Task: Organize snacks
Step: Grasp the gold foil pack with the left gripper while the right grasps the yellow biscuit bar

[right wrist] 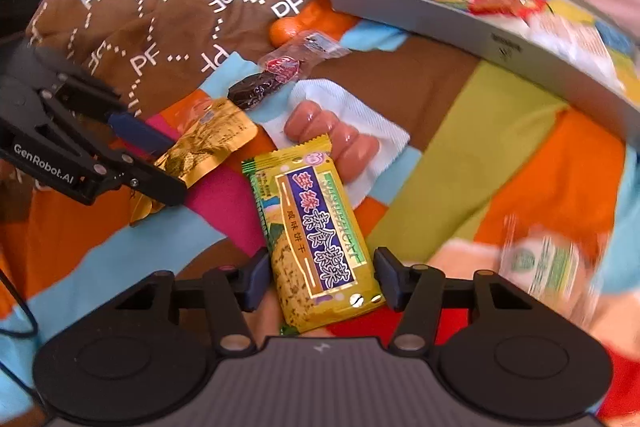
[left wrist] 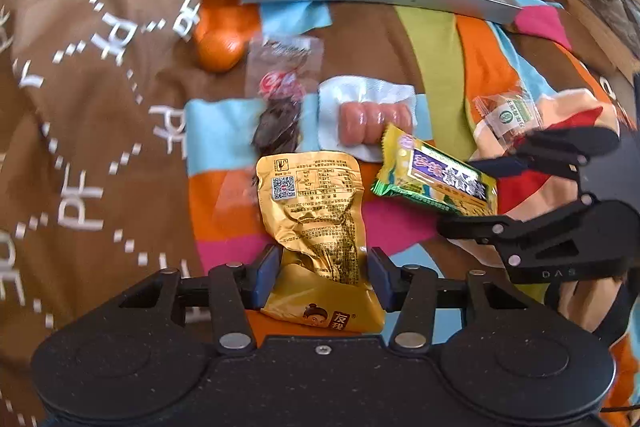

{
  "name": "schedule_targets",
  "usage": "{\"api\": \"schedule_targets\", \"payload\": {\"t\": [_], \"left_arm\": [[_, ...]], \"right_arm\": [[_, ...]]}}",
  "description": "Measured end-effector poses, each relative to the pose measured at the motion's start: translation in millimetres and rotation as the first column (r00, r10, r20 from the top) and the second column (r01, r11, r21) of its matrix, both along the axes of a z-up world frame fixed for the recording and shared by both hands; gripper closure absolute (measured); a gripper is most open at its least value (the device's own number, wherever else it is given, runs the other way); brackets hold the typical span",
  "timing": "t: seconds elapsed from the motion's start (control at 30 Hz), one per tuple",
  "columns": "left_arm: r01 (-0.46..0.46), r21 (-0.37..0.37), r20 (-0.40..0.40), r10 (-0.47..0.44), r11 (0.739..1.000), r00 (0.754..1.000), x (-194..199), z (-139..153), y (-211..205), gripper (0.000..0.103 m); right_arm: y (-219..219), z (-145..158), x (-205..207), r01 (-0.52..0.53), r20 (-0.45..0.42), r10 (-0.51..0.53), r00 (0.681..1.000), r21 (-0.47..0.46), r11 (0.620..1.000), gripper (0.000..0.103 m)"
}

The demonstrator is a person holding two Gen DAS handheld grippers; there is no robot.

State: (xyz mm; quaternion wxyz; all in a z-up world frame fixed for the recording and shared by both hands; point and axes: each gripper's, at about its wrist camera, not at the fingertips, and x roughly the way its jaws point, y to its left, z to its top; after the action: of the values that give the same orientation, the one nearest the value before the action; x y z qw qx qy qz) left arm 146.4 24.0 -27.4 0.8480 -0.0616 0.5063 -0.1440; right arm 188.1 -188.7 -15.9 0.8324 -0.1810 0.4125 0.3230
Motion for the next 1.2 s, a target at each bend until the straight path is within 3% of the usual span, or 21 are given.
{"api": "schedule_targets", "payload": {"t": [0.17,0.23,0.33,0.4,0.5,0.6,0.77,0.9,1.07,1.2], "left_arm": [[-0.033,-0.019,-0.051,0.032,0.999,0.998,-5.8,3.0,7.5,0.052],[-0.015,-0.006,-0.050,0.014,1.000,0.999,-8.8,3.3,6.7,0.051],[0.014,0.024,-0.034,-0.013,1.000,0.999,-8.9,2.5,1.7,0.050],[0.031,0.031,-0.028,-0.030,0.999,0.999,-6.7,0.8,-1.6,0.044],[0.062,0.035,-0.017,-0.061,0.997,0.998,-4.0,-0.9,-7.3,0.034],[0.096,0.065,0.010,-0.097,0.993,0.995,-5.2,-3.1,-12.5,0.033],[0.139,0.107,0.051,-0.145,0.985,0.988,-11.2,-6.4,-14.6,0.039],[0.152,0.120,0.064,-0.160,0.981,0.985,-11.2,-6.3,-11.7,0.051],[0.173,0.132,0.084,-0.185,0.976,0.979,-14.6,-7.6,-11.8,0.053],[0.181,0.139,0.092,-0.195,0.974,0.976,-17.7,-8.1,-13.4,0.055]], "right_arm": [[-4.1,4.8,-9.7,0.075,-0.127,-0.066,0.990,0.063,0.995,0.050],[-3.2,6.6,-15.7,0.081,-0.137,-0.070,0.988,0.076,0.994,0.046],[-0.9,2.9,-18.0,0.117,-0.122,-0.106,0.987,0.093,0.989,0.039],[3.8,0.0,-20.4,0.135,-0.083,-0.127,0.988,0.089,0.987,0.035],[12.4,-4.4,-27.0,0.150,-0.020,-0.149,0.989,0.086,0.985,0.035],[14.6,-10.2,-36.5,0.152,0.044,-0.156,0.987,0.093,0.984,0.035],[5.5,-17.7,-44.7,0.186,0.077,-0.202,0.976,0.171,0.967,0.035],[5.8,-19.6,-51.0,0.195,0.101,-0.216,0.971,0.189,0.962,0.039],[9.6,-20.4,-55.5,0.185,0.113,-0.209,0.971,0.190,0.964,0.049],[12.3,-20.2,-57.5,0.186,0.125,-0.210,0.970,0.181,0.966,0.050]]}}
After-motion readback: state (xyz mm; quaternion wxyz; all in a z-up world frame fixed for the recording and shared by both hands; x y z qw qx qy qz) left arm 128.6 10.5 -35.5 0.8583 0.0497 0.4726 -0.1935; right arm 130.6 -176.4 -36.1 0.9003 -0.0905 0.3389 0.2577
